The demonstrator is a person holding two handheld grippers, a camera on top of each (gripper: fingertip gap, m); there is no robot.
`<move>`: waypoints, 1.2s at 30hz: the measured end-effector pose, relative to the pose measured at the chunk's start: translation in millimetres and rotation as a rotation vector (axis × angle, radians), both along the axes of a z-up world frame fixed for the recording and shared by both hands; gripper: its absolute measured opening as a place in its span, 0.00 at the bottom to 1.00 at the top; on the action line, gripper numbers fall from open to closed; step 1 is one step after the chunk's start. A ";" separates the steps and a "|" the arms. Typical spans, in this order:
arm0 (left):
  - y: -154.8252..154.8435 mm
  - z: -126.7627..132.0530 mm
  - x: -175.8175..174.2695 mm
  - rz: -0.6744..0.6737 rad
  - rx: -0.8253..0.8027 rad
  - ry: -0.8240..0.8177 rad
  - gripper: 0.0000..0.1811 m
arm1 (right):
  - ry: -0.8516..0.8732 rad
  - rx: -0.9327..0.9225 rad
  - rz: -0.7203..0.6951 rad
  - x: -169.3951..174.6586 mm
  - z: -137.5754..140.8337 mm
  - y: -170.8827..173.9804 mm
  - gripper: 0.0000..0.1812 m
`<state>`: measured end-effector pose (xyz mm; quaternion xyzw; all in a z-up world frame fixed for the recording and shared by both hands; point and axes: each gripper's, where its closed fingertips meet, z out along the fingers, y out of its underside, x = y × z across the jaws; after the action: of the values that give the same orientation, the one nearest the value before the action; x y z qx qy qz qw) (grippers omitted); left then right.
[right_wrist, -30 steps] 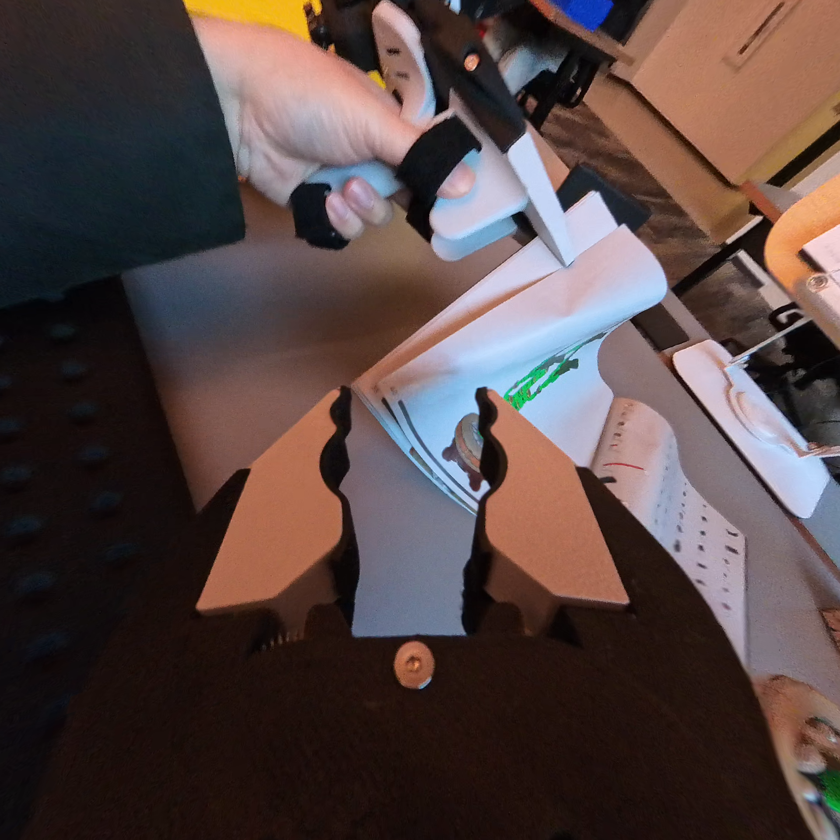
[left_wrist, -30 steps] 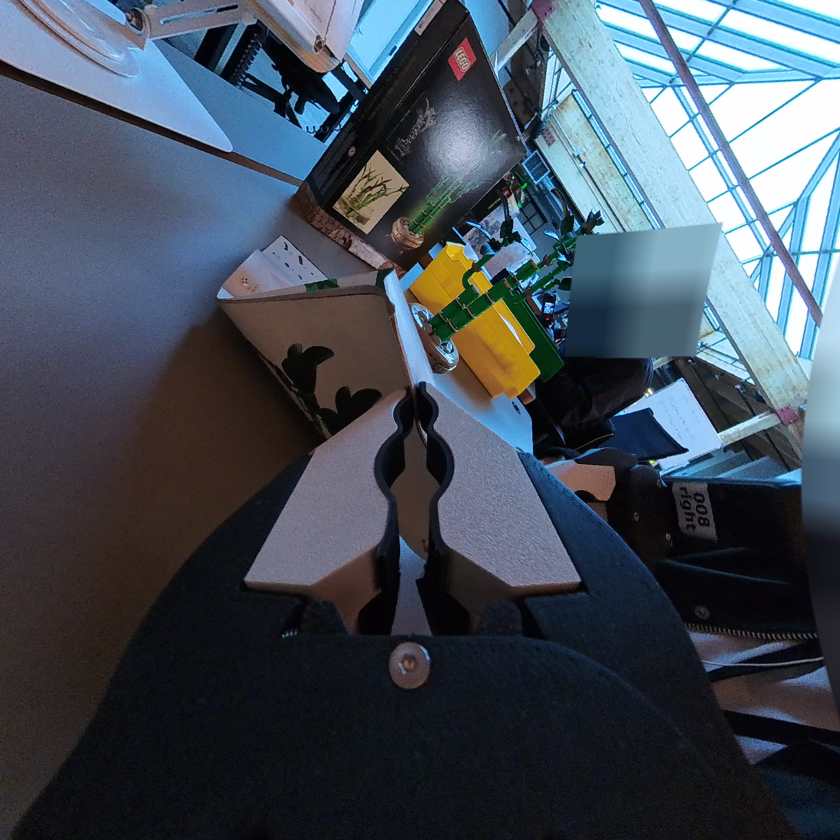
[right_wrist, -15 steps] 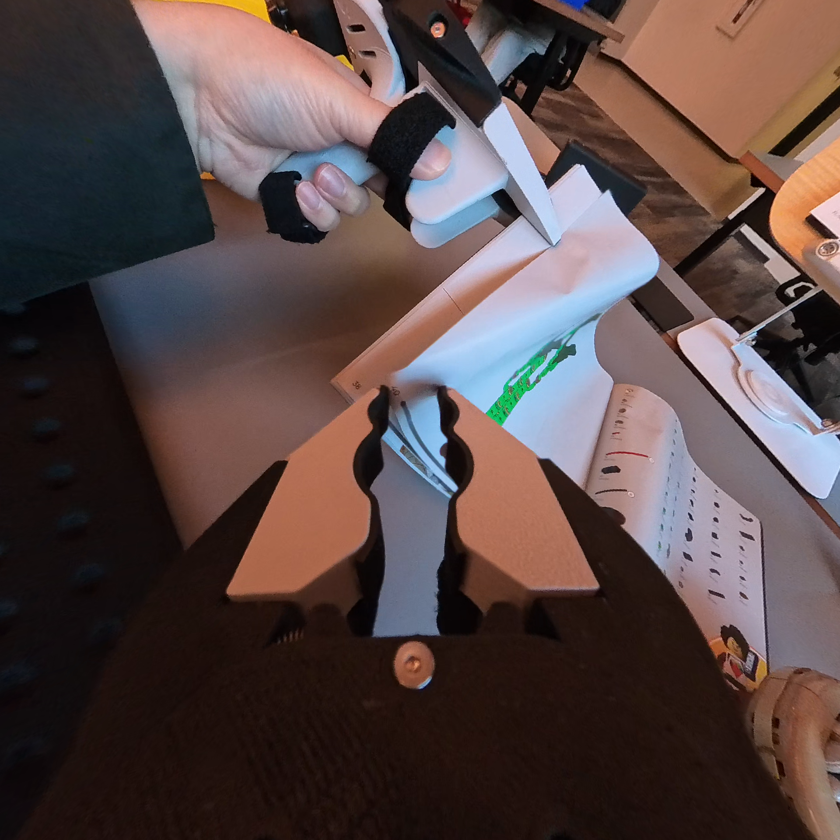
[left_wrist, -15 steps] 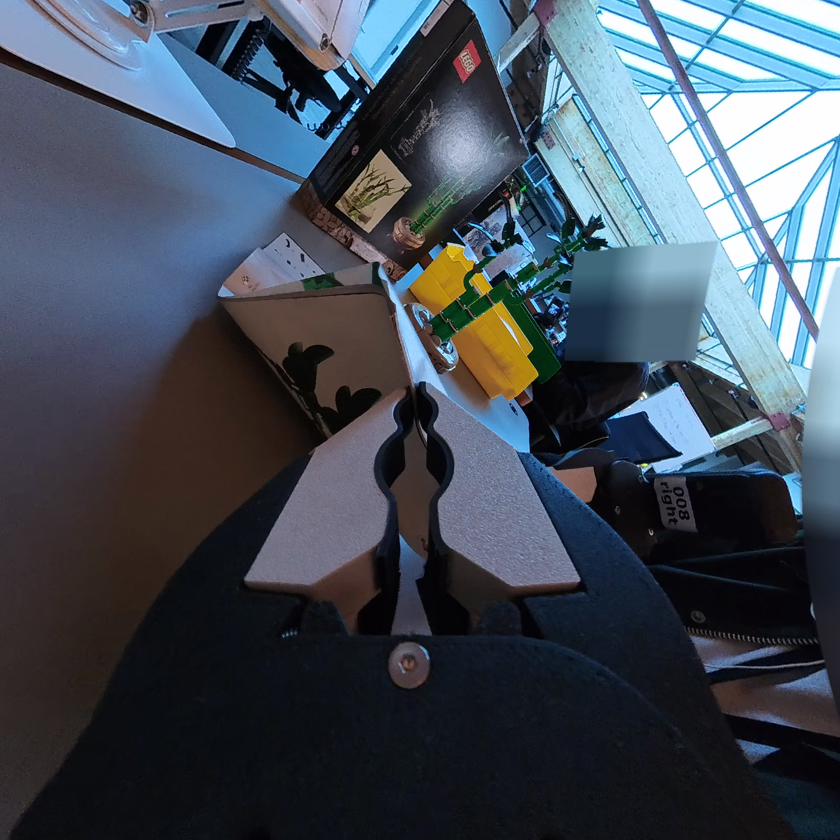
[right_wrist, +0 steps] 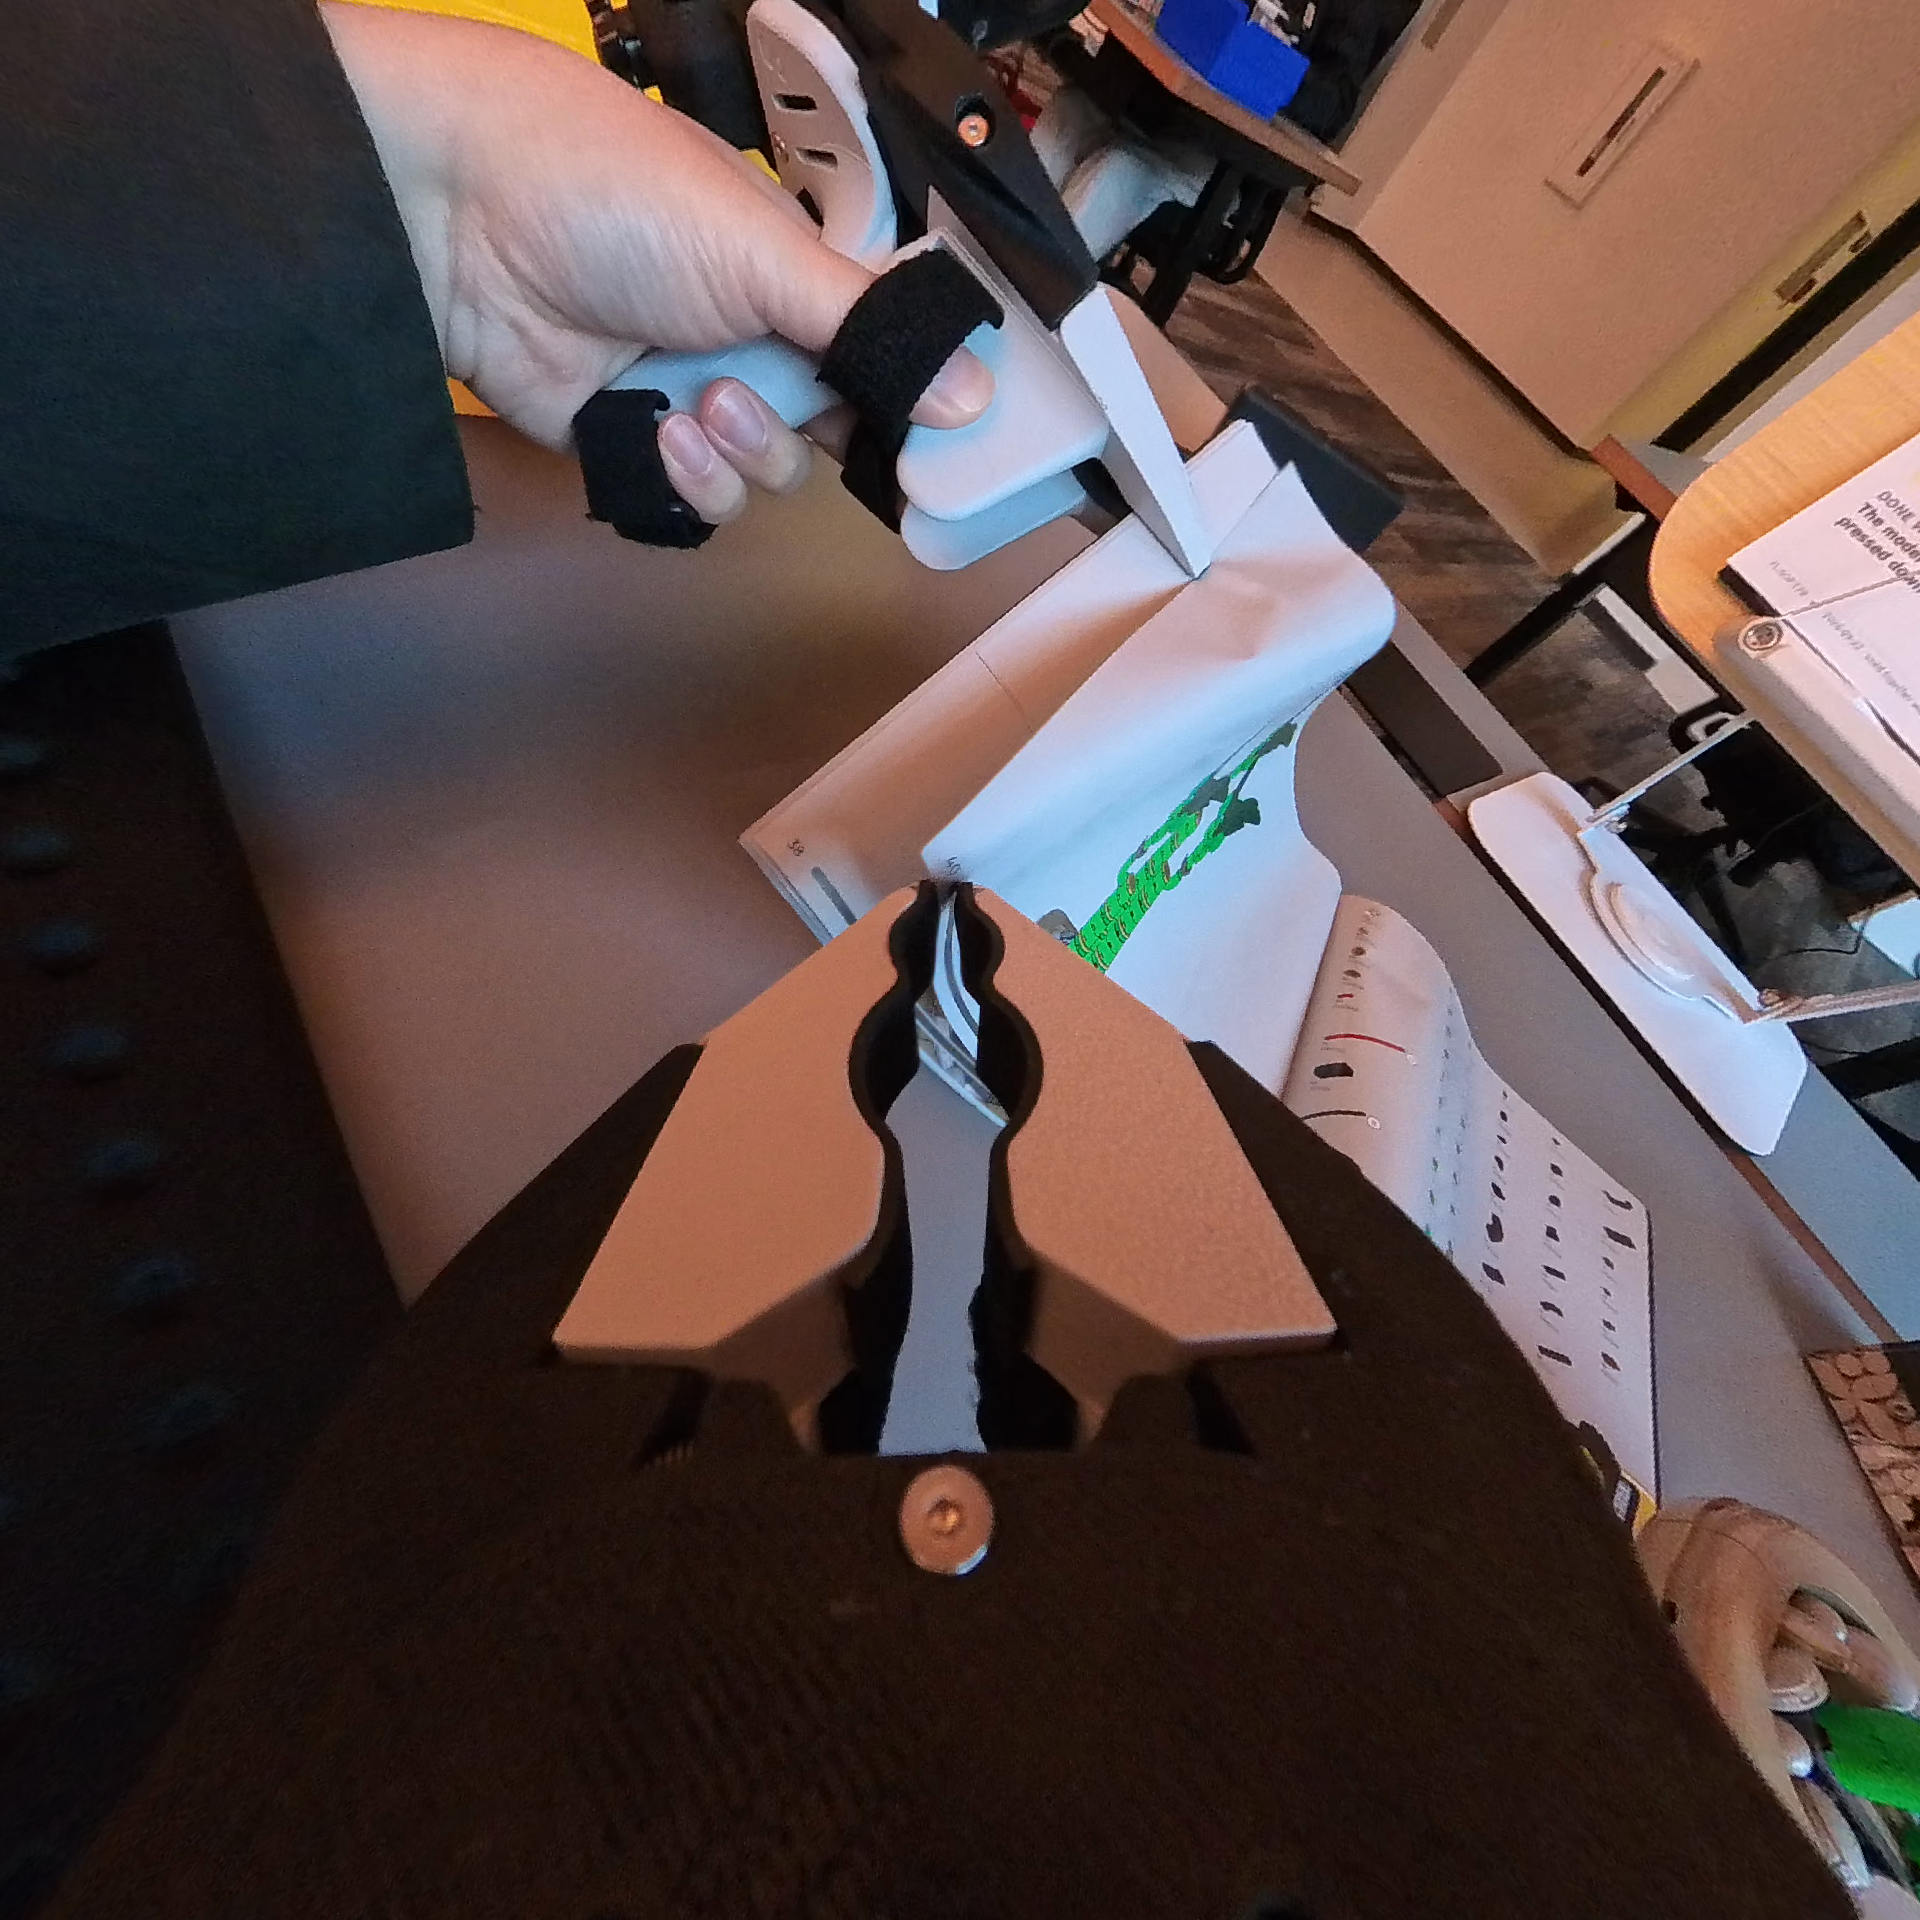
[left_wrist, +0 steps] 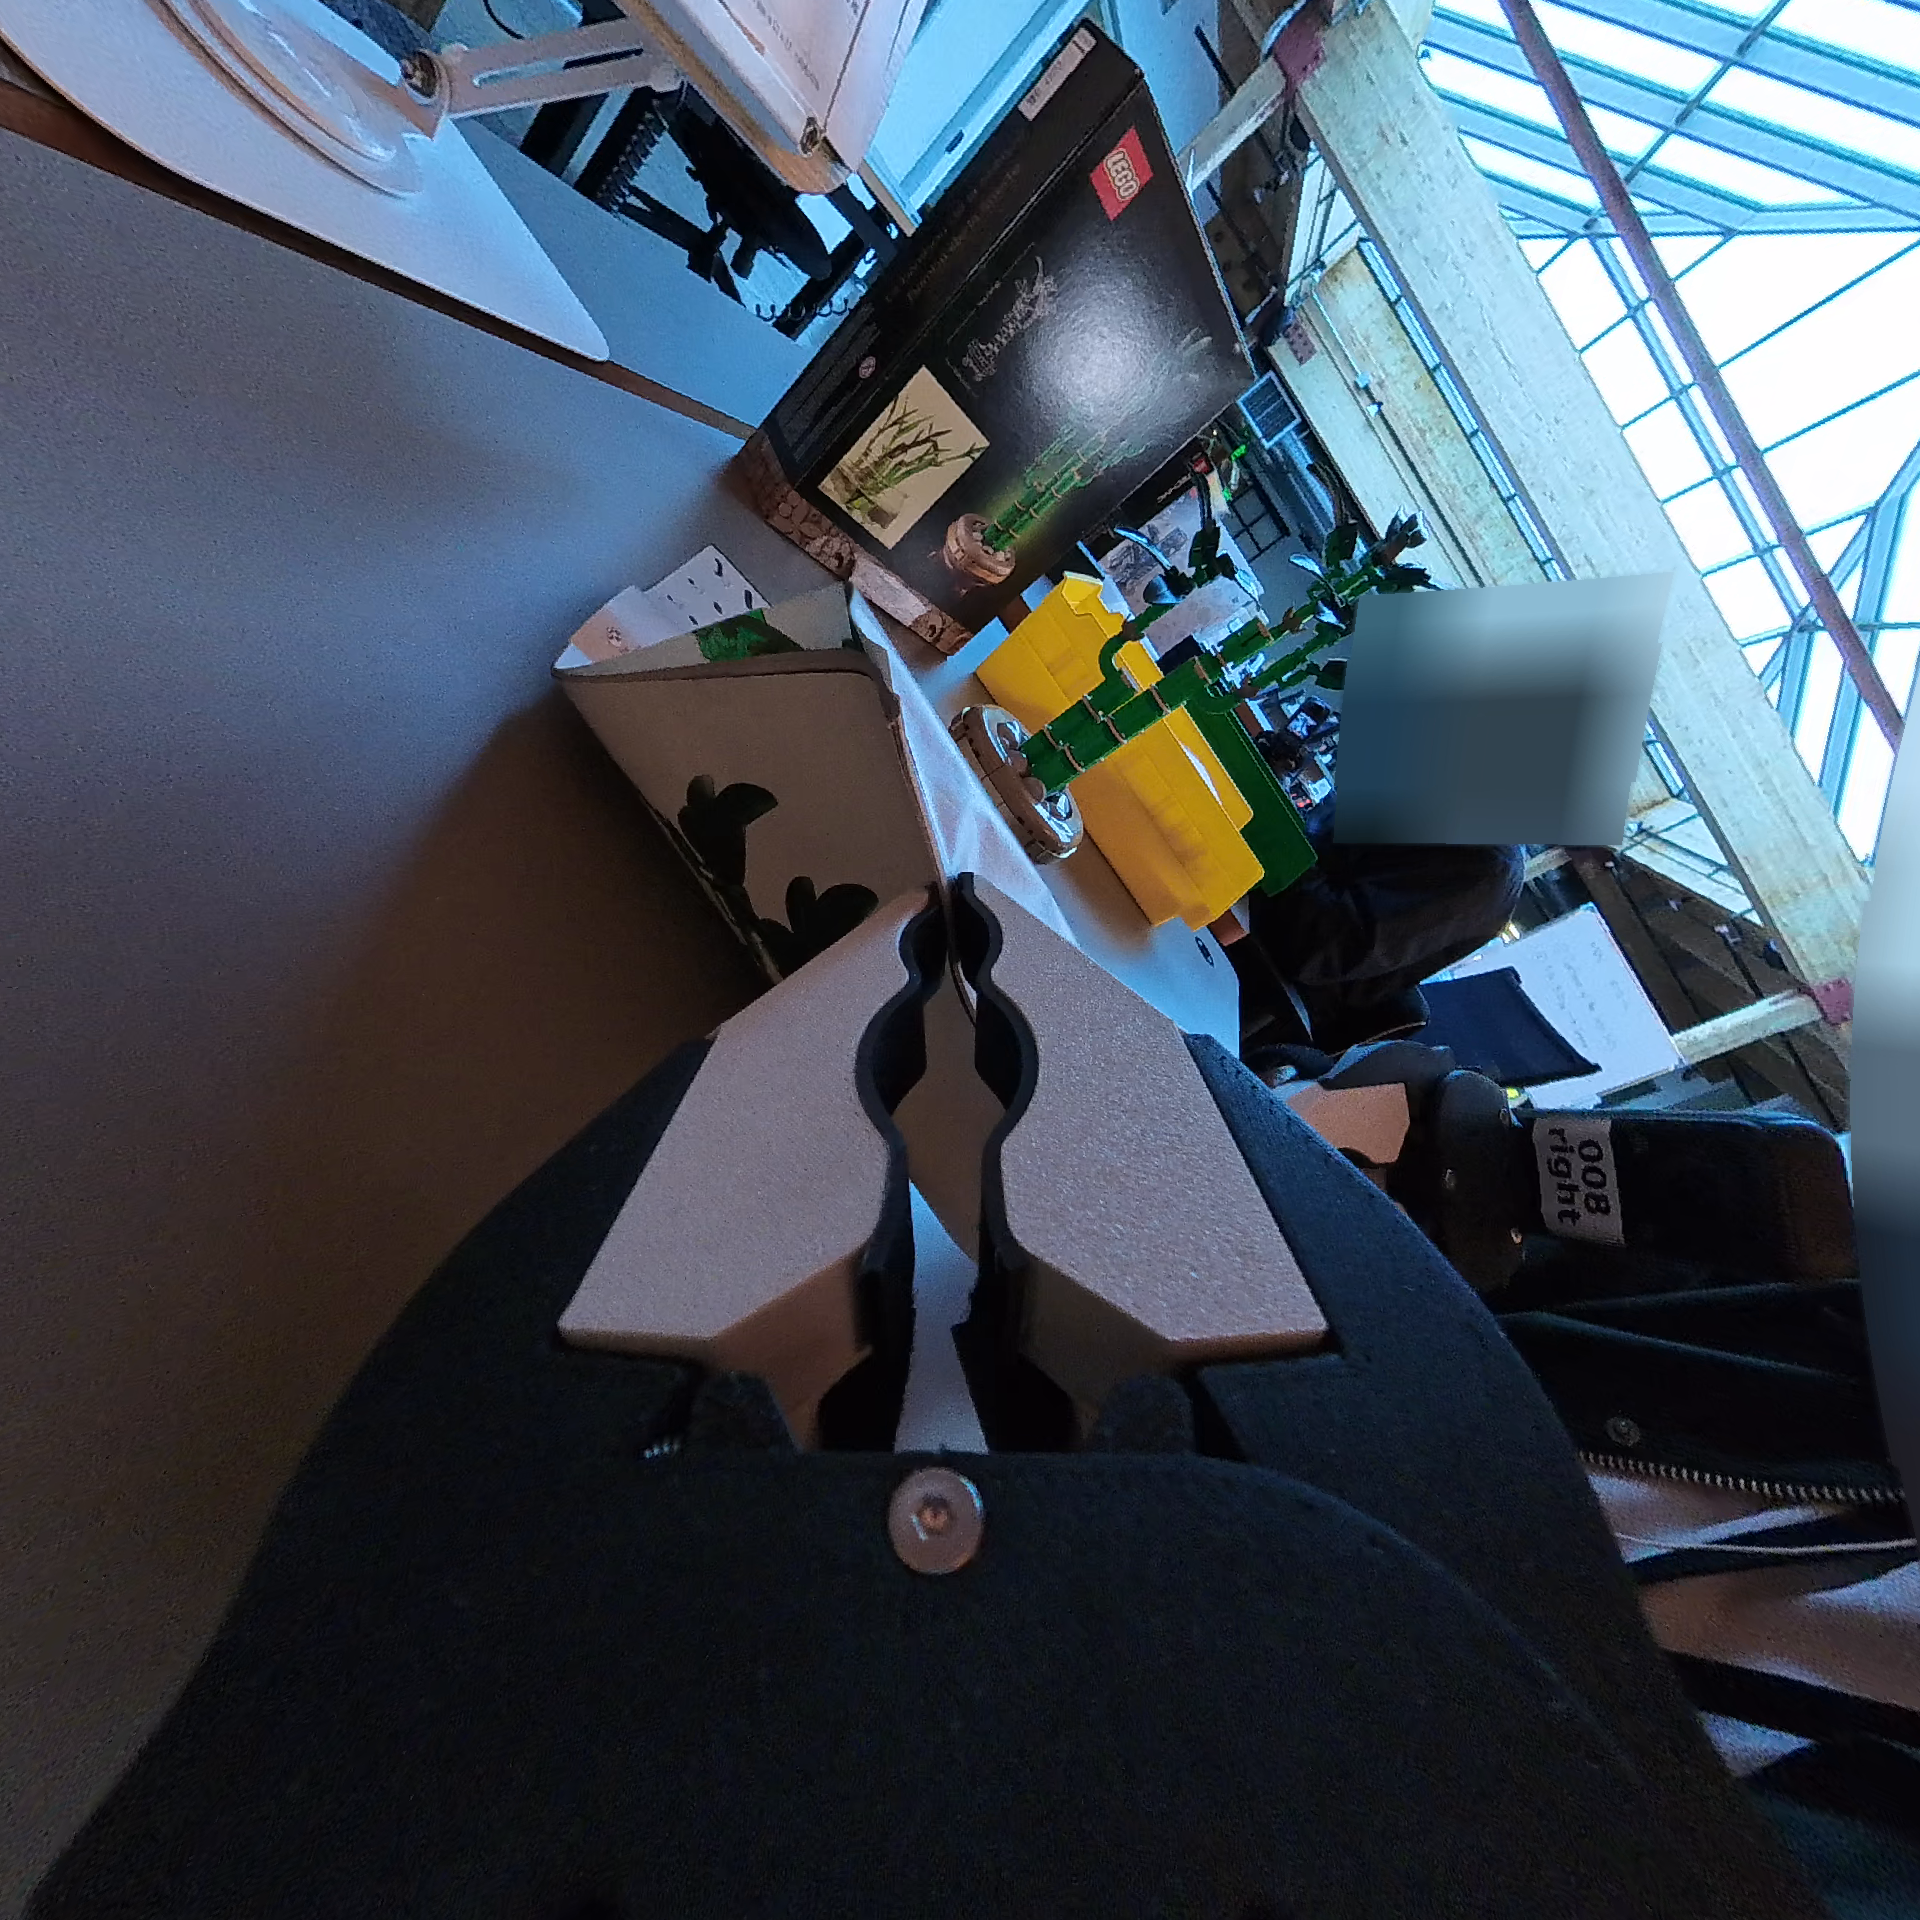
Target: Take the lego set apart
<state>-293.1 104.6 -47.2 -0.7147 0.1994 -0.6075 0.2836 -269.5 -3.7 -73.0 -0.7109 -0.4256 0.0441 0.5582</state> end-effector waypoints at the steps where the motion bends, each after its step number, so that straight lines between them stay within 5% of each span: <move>1: 0.3 -0.3 -0.3 0.002 -0.001 0.002 0.00 | 0.004 0.000 -0.002 0.7 0.4 0.3 0.01; 9: 3.7 -0.9 -5.3 0.028 0.003 0.018 0.00 | 0.050 0.027 -0.056 19.7 12.1 9.3 0.00; 20: 14.6 6.9 -31.2 0.136 0.058 0.084 0.00 | 0.264 -0.141 -0.247 106.8 14.7 47.1 0.00; 36: 15.4 9.3 -67.5 0.245 0.189 0.404 0.00 | 0.011 -0.219 -0.440 171.5 -34.8 90.6 0.00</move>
<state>-360.6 120.0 -37.8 -0.8106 0.2199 -0.3921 0.3753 -98.0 86.9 -107.8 -0.8425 -0.2503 -0.0290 0.4762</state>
